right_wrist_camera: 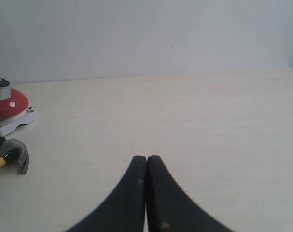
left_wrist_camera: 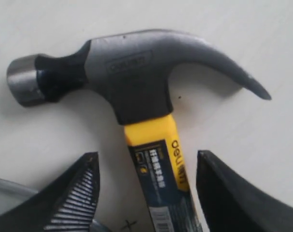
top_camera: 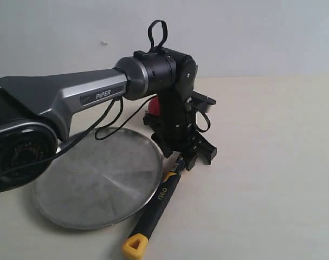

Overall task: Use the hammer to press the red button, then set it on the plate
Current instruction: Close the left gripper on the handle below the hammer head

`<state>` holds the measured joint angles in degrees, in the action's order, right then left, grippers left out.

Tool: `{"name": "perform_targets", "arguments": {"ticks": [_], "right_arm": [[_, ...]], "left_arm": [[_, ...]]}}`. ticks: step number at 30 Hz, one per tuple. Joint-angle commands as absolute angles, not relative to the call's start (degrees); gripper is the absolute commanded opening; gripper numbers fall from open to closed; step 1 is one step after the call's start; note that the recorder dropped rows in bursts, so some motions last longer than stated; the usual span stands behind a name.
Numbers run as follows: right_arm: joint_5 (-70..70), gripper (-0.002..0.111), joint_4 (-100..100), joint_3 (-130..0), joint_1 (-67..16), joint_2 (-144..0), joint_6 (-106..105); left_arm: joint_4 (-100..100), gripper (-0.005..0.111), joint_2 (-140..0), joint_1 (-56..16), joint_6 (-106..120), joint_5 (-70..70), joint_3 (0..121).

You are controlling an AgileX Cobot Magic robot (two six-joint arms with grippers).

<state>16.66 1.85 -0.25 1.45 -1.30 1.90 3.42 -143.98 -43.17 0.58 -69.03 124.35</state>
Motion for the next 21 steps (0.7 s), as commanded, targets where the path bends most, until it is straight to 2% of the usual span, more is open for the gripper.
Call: {"name": "perform_targets", "arguments": {"ticks": [1,7,8,11,14,21], "right_arm": [[16.25,0.0,1.6,0.0,1.75,-1.52,1.73],[16.25,0.0,1.6,0.0,1.75,-1.52,1.73],[16.25,0.0,1.6,0.0,1.75,-1.52,1.73],[16.25,0.0,1.6,0.0,1.75,-1.52,1.73],[16.25,0.0,1.6,0.0,1.75,-1.52,1.73],[16.25,0.0,1.6,0.0,1.75,-1.52,1.73]], "left_arm": [[3.63,0.058,-144.54,-43.36,1.07,-68.36,124.81],[3.63,0.058,-146.57,-43.36,1.31,-68.69,124.81],[3.63,0.055,-146.57,-43.36,1.31,-68.69,124.81],[3.63,0.03,-146.44,-43.36,1.31,-68.69,124.81],[3.51,-0.001,-146.44,-43.36,1.41,-67.76,124.81],[4.38,0.0,-145.14,-43.36,1.2,-58.76,124.81]]}}
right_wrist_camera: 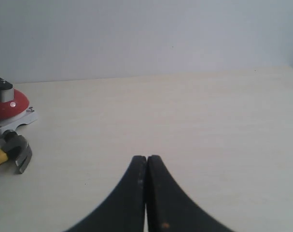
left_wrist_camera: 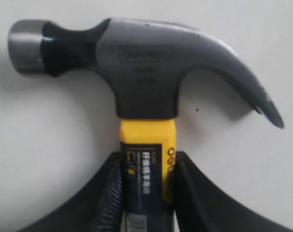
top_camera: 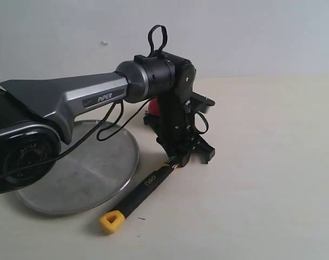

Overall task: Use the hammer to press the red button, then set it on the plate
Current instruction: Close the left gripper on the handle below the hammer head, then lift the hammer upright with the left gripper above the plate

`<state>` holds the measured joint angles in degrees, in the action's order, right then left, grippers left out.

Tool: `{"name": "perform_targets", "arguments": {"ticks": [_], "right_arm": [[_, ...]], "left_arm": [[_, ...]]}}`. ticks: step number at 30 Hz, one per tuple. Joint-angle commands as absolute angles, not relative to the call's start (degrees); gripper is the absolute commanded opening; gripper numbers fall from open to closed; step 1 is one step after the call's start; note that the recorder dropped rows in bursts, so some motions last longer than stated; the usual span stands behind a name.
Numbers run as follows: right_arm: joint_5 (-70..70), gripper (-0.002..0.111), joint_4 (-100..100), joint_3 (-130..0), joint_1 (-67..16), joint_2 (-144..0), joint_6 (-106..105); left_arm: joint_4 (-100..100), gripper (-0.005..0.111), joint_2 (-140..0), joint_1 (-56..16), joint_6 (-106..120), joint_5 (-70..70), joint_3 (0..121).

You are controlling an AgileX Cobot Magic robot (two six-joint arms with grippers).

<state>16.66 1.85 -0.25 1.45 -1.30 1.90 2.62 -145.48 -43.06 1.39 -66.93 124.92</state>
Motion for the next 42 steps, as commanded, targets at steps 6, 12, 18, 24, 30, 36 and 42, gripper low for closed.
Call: {"name": "perform_targets", "arguments": {"ticks": [6,12,18,24,30,36,42], "right_arm": [[16.25,0.0,1.6,0.0,1.75,-1.52,1.73],[16.25,0.0,1.6,0.0,1.75,-1.52,1.73],[16.25,0.0,1.6,0.0,1.75,-1.52,1.73],[16.25,0.0,1.6,0.0,1.75,-1.52,1.73],[16.25,0.0,1.6,0.0,1.75,-1.52,1.84],[16.25,0.0,1.6,0.0,1.75,-1.52,1.84],[16.25,0.0,1.6,0.0,1.75,-1.52,1.84]], "left_arm": [[8.8,0.0,-137.89,-43.36,1.09,-55.24,124.81],[12.25,0.0,-126.52,-43.36,1.74,-43.45,116.82],[12.48,0.0,-113.65,-43.36,2.98,-24.52,95.05],[12.33,0.0,-100.11,-43.36,2.98,0.3,72.71],[15.15,0.0,-88.42,-42.76,2.87,21.95,55.67],[17.26,0.0,-80.27,-40.43,3.21,29.71,46.81],[18.0,0.0,-76.66,-39.93,4.12,35.64,41.37]]}}
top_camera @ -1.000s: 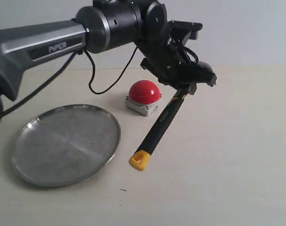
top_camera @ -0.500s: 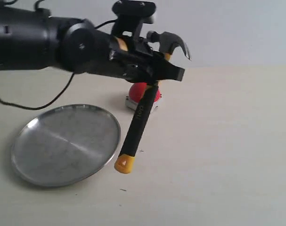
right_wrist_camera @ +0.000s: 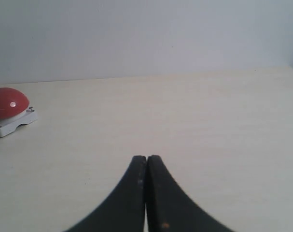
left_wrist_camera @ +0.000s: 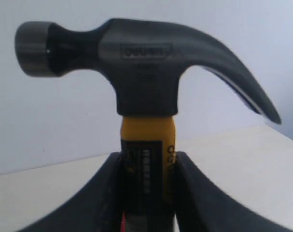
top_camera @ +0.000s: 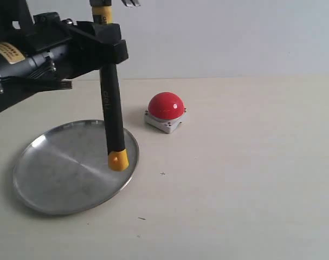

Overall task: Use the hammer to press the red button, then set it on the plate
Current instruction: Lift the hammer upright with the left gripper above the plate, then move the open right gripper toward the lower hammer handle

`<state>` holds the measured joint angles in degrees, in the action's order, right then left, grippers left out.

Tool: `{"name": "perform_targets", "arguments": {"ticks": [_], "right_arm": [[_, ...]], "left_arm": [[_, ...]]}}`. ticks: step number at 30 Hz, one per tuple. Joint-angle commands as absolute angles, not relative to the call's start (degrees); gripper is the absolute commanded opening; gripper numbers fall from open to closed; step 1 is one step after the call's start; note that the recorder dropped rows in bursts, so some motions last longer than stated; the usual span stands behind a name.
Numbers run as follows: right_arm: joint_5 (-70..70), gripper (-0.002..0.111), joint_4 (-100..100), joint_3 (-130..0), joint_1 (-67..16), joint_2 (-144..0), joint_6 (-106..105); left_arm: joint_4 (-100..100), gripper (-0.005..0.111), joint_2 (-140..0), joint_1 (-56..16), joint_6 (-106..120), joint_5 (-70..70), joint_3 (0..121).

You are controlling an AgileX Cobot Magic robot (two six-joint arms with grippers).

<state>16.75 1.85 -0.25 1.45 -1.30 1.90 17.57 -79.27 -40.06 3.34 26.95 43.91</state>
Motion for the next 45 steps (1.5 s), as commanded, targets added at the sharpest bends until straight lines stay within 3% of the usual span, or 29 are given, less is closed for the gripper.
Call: {"name": "perform_targets", "arguments": {"ticks": [1,19,27,33,45], "right_arm": [[16.25,0.0,1.6,0.0,1.75,-1.52,1.84],[12.79,0.0,-1.29,0.0,1.75,-1.52,0.0],[-7.06,0.0,2.41,0.0,1.75,-1.52,5.04],[-14.39,0.0,7.21,0.0,1.75,-1.52,10.86],[-8.22,0.0,8.19,0.0,1.75,-1.52,12.12]], "left_arm": [[18.31,0.0,-76.28,-39.93,4.12,37.14,40.57],[22.2,0.0,-75.7,-39.93,4.41,41.93,37.81],[22.2,0.0,-75.7,-39.93,4.41,41.93,37.81],[22.2,0.0,-75.7,-39.93,4.41,41.79,37.81],[22.2,0.0,-75.7,-39.93,4.31,41.79,37.81]]}}
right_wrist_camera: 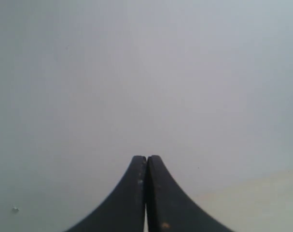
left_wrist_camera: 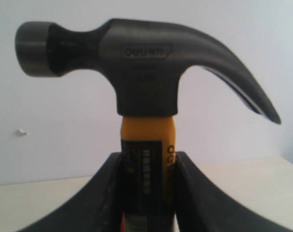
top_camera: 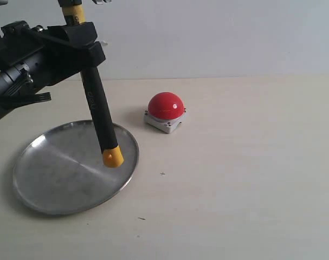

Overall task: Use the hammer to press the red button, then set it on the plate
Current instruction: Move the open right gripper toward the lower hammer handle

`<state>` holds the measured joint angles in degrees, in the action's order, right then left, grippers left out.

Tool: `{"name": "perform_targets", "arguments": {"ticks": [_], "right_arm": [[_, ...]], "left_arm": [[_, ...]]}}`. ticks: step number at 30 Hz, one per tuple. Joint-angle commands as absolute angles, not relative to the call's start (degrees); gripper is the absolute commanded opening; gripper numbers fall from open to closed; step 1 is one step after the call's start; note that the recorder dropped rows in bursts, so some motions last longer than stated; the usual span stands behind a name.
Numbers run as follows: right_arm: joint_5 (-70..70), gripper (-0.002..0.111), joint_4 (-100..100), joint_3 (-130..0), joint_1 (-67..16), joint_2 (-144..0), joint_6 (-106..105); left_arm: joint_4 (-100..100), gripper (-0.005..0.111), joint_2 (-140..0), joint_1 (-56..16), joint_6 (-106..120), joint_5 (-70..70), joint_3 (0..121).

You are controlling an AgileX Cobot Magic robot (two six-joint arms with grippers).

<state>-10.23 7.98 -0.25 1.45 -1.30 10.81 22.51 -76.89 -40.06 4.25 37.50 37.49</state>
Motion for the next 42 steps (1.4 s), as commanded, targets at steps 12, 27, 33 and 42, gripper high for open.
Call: {"name": "perform_targets", "arguments": {"ticks": [12,27,33,42], "right_arm": [[-15.71,0.0,-2.14,-4.81,1.34,-4.48,34.41],[-46.21,0.0,-59.7,-20.33,1.34,-56.23,67.15],[-50.77,0.0,-66.52,-26.39,-0.56,-76.92,67.23],[-42.52,0.0,-56.95,-34.09,-19.73,-88.61,57.68]], "left_arm": [[22.2,0.0,-75.7,-39.93,3.92,41.9,37.81],[21.68,0.0,-75.7,-39.93,2.8,42.02,37.91],[21.68,0.0,-75.7,-39.93,2.8,42.02,37.91],[21.68,0.0,-75.7,-39.93,3.03,42.41,37.91]]}}
